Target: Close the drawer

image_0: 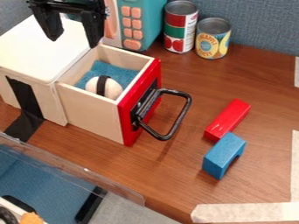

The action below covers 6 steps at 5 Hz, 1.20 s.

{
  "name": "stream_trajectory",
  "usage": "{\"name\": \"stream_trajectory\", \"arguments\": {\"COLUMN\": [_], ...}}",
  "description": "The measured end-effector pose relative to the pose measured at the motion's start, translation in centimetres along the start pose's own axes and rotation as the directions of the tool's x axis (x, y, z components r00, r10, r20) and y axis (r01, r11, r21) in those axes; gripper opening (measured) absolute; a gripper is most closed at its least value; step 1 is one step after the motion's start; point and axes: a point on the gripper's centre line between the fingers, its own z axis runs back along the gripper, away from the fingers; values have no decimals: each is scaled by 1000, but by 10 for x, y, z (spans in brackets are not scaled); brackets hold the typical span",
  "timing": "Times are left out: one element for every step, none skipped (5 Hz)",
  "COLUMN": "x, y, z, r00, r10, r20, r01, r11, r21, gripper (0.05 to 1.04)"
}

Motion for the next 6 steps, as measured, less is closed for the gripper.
{"name": "stream_trajectory", "arguments": {"x": [-2,3,2,8,15,26], "y": [-1,-17,-31,-41,-49,-55], "z": [-6,-8,-18,-16,-20,-22], "r00": [1000,989,957,913,823,657], "r10": [-7,-150,-284,-400,-562,-751], "r20": [-23,-14,-66,-81,-82,-63], "r01": [7,151,284,401,559,742], "r11": [1000,989,959,916,827,659], "r21": [-3,6,-1,-5,-56,-121], "gripper": [999,999,999,999,999,999]}}
